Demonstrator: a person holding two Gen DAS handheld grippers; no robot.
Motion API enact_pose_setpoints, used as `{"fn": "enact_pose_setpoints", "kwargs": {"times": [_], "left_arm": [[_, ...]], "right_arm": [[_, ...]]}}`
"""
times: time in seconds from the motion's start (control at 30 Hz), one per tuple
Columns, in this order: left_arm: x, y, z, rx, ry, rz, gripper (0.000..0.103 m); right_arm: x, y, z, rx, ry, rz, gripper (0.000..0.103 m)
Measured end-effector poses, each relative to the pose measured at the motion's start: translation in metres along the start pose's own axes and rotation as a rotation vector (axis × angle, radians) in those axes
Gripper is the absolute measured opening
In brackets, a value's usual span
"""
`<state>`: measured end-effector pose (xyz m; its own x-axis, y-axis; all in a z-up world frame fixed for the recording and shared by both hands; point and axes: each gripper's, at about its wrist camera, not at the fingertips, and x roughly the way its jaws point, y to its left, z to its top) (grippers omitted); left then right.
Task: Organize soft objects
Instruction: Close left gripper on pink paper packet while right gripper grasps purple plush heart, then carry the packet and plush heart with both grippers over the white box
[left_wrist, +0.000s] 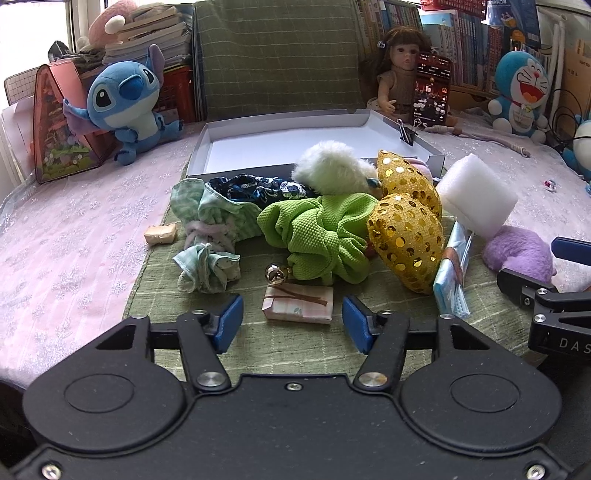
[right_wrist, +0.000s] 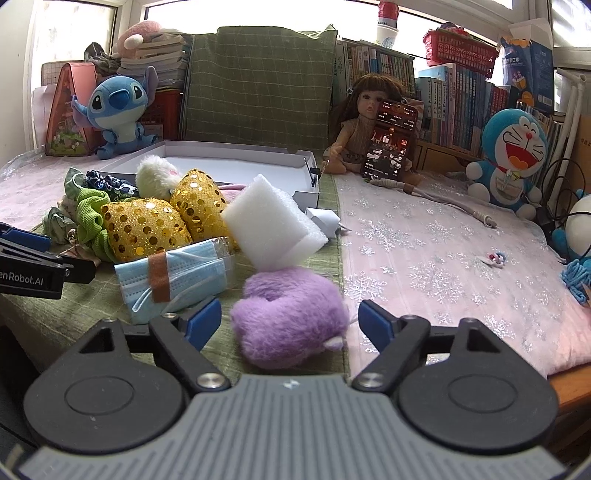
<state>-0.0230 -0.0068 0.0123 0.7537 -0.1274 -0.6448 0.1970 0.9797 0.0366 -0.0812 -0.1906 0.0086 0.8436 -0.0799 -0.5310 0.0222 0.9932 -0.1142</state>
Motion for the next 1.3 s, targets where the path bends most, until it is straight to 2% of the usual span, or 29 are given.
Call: {"fn": "enact_pose_setpoints", "kwargs": {"times": [0.2,0.27,0.3,0.33,0.4,0.43,0.6,0.9,1.07,1.3], "left_arm": [[0.008,-0.004,-0.002,0.017,0.020,-0.008,0.052],[0.008,-0.004,-0.003,0.027,0.016,-0.002,0.048],[0.009,-0.005,-0.003,0.035,0.013,0.000,0.042],[0.009,-0.006,-0.004,0.039,0.011,-0.003,0.040],[0.009,-0.005,-0.005,0.040,0.016,-0.016,0.040],[0.010,-0.005,-0.005,0.034,0.019,-0.024,0.040],[0.004,-0.006,-0.006,0.037,0.020,-0.045,0.040],[-0.013,-0.010,-0.004,0.043,0.004,-0.089,0.040],[-0.024,-0.011,0.001,0.049,-0.027,-0.107,0.040],[-0.020,-0.009,-0.002,0.040,-0.002,-0.098,0.040]], "right_arm": [[0.003,0.001,-0.004,-0.031,0.012,0.016,0.085],[0.005,0.001,-0.004,-0.021,0.021,0.026,0.085],[0.006,0.001,-0.004,-0.019,0.024,0.026,0.084],[0.007,0.002,-0.005,-0.020,0.027,0.021,0.081],[0.008,0.000,-0.005,-0.013,0.029,0.006,0.068],[0.007,-0.001,-0.005,-0.007,0.031,0.004,0.067],[0.003,-0.007,-0.003,0.034,0.034,0.018,0.064],[-0.011,-0.008,0.008,0.046,-0.024,0.016,0.062],[-0.008,-0.009,0.007,0.040,-0.010,0.013,0.063],[0.000,-0.010,-0.003,0.066,0.036,0.024,0.080]]}}
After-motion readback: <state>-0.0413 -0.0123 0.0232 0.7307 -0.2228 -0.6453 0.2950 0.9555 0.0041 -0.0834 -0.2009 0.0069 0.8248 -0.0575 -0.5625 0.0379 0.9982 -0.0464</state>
